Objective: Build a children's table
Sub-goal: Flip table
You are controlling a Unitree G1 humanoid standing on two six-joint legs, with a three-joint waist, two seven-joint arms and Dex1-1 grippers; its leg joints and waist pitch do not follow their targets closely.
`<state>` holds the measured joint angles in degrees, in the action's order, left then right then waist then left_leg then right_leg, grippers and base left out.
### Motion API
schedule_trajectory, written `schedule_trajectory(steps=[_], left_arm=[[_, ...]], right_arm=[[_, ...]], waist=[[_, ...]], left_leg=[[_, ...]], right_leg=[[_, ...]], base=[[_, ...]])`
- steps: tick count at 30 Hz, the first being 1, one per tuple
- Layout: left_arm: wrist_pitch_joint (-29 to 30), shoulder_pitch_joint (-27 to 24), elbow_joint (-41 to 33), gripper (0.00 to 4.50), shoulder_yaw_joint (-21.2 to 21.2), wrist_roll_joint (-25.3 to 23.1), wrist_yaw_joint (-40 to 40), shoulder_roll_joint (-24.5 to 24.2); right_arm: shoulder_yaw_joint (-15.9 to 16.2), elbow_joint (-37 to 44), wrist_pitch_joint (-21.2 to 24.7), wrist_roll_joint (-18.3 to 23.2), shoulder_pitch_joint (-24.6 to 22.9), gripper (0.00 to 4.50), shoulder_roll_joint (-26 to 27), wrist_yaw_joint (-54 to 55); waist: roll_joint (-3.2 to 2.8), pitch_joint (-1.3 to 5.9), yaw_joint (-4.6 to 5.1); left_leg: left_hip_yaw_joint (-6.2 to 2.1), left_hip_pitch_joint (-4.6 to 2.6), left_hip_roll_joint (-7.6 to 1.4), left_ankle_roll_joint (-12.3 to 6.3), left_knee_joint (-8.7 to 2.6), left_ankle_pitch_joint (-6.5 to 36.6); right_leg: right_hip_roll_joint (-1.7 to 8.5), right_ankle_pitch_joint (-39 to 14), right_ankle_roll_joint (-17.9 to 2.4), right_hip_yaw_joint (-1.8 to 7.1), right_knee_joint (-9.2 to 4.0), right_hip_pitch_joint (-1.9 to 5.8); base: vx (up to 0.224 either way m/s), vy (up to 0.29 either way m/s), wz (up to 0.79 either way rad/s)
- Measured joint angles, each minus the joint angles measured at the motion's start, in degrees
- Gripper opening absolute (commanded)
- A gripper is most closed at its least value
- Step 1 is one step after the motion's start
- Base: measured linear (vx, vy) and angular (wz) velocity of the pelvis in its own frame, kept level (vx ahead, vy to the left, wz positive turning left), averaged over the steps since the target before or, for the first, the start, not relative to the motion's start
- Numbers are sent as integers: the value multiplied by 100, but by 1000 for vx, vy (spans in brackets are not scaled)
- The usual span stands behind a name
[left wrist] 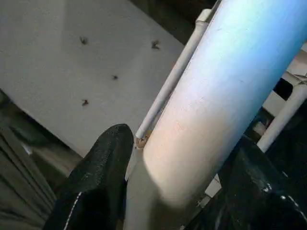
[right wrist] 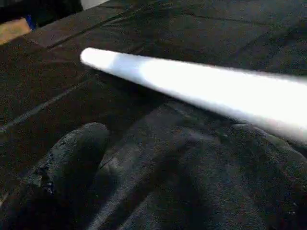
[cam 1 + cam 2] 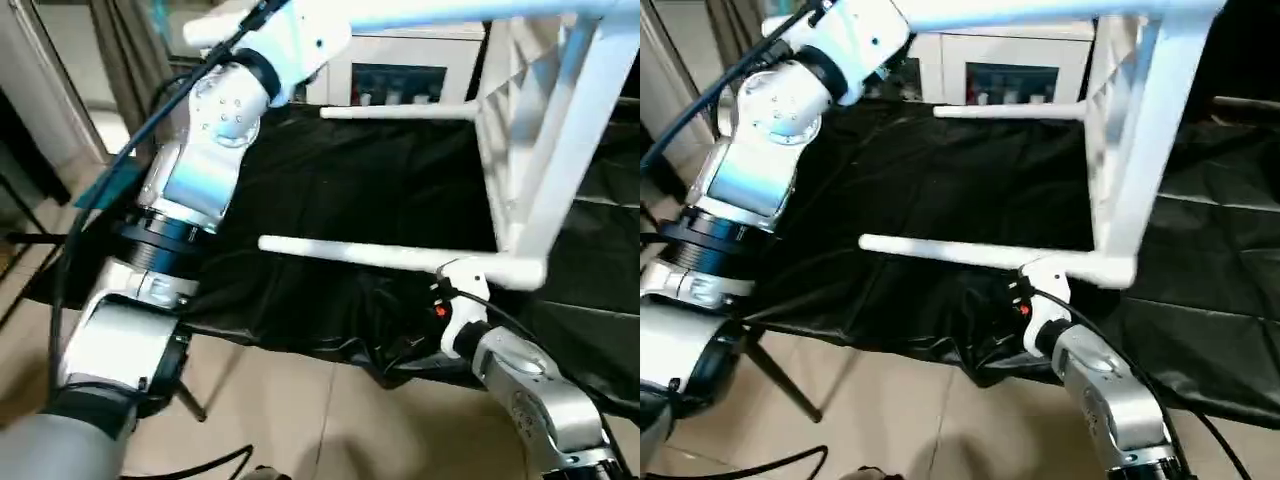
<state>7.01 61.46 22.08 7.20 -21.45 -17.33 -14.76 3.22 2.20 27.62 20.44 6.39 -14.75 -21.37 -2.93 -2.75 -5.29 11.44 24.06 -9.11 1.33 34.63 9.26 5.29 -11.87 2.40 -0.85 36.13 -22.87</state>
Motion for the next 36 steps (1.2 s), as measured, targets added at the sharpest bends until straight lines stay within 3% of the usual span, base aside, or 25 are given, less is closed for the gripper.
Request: schedule_trajectory(steps=[4,7,11,16,21,26,36], left_arm=[[152,10,-73,253,-194,183,11,20],[317,13,-128,253,-377,304,25,86],[415,19,-203,253,-517,410,65,177],[537,18,-327,253,-587,456,60,189],[585,18,-367,253,-589,478,49,192],[671,17,-443,253,-616,487,20,197],[819,-24,-608,253,-727,510,26,191]], right_arm=[[-436,-14,378,433,14,450,300,332],[-882,-216,258,758,191,450,669,637],[-1215,-379,20,932,352,450,825,813],[-1448,-553,-281,1146,615,450,1000,613],[-1569,-1417,-660,1040,1224,450,1091,732],[-1974,-2043,-1105,1200,1681,396,1284,839],[-2365,-2279,-1316,1624,1869,325,1457,580]], waist=[[-1,1,-9],[0,0,-8],[2,-1,-28],[-12,8,-10],[-28,19,1],[-27,18,-3],[-1,1,11]], left_leg=[[0,4,5,-14,-5,-9],[0,7,8,-14,-7,-9],[1,14,12,-15,-16,-9],[2,25,12,-25,-20,-13],[5,37,12,-48,-23,-27],[8,41,12,-52,-23,-30],[11,57,12,-78,-25,-45]], right_leg=[[4,1,-2,0,-4,1],[7,5,-9,0,-17,2],[10,3,-6,0,-39,11],[9,2,-4,-1,-51,3],[10,3,-5,-3,-53,-8],[11,3,-6,-3,-57,-9],[10,5,-9,-4,-69,-20]], base=[[0,0,0],[0,0,0],[0,0,0],[0,0,0],[0,0,0],[0,0,0],[0,0,0]])
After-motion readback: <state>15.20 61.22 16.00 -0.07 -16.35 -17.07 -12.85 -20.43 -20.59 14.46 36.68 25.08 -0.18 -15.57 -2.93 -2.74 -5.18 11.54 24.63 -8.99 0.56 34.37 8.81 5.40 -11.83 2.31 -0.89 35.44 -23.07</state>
